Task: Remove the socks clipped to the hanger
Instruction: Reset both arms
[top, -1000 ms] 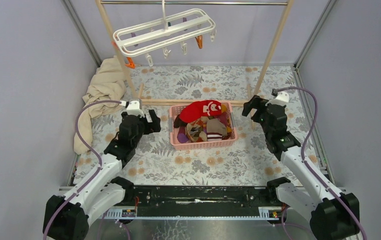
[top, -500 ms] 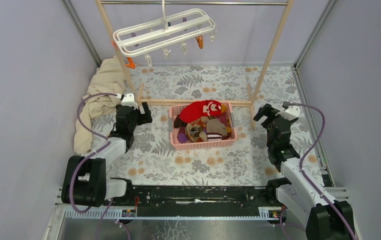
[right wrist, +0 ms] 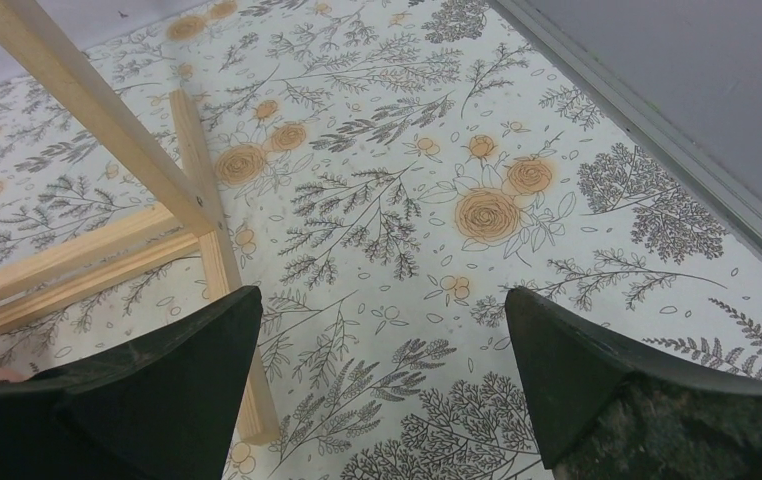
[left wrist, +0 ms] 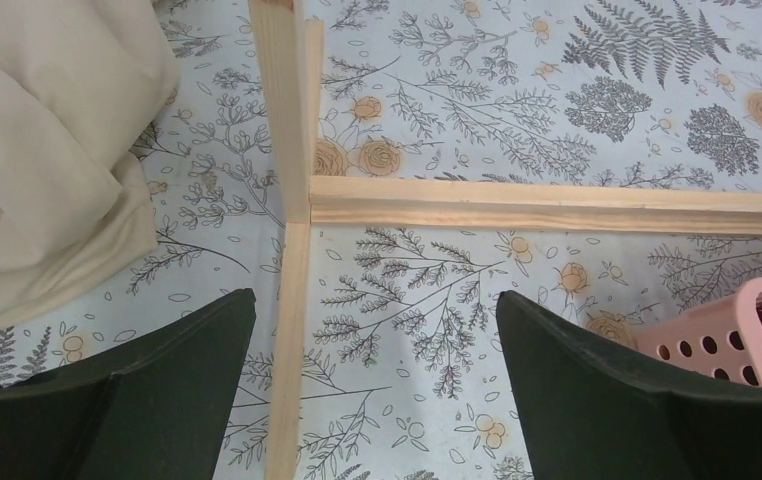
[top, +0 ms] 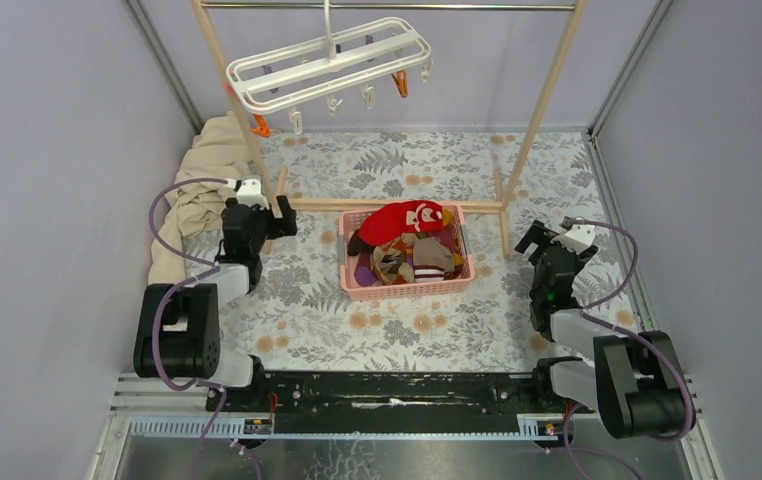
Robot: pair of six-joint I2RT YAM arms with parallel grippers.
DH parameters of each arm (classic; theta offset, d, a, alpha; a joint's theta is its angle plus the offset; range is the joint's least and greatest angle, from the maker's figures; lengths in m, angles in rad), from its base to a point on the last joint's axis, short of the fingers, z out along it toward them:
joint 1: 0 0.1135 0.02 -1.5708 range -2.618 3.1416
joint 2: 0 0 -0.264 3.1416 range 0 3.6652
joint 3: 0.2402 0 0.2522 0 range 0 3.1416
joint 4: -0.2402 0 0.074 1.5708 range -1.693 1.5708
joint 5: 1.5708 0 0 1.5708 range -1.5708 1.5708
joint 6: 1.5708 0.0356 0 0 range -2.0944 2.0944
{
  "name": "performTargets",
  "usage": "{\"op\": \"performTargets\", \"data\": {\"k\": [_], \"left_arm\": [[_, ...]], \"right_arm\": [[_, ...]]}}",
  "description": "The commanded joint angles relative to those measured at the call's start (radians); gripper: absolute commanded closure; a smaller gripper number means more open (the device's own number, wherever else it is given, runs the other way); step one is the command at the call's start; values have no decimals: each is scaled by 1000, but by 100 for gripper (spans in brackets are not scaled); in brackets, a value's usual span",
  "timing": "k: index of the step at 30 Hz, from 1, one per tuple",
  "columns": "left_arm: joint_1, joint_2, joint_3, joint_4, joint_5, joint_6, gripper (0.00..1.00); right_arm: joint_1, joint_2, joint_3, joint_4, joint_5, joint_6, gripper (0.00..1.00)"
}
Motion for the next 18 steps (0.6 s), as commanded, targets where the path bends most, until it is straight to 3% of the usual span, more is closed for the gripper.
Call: {"op": "performTargets", "data": {"k": [1,7,13,18], "left_arm": [[23,36,-46,166,47,28,2],[23,68,-77,232,61,31,2],[24,65,-114,291,75,41,2],[24,69,-136,330,98,53,2]], "right_arm": [[-6,81,4,241,49,-65,0],[-6,120,14,193,62,-68,0],[-5,299,-87,551,36,-92,0],[-4,318,-78,542,-23,-114,0]]}}
